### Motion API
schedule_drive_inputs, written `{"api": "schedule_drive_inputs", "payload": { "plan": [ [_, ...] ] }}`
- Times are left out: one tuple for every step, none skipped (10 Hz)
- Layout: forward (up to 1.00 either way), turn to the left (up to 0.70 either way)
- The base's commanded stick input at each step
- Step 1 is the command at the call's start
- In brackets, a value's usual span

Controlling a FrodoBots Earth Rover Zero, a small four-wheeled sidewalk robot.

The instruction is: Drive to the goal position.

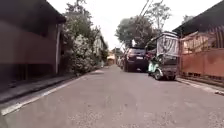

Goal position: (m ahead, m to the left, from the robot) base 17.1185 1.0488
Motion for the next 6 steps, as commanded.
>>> {"api": "schedule_drive_inputs", "payload": {
  "plan": [
    [0.70, 0.00],
    [0.70, 0.00],
    [0.70, 0.00],
    [0.70, 0.00],
    [0.70, 0.00],
    [0.70, 0.00]
  ]
}}
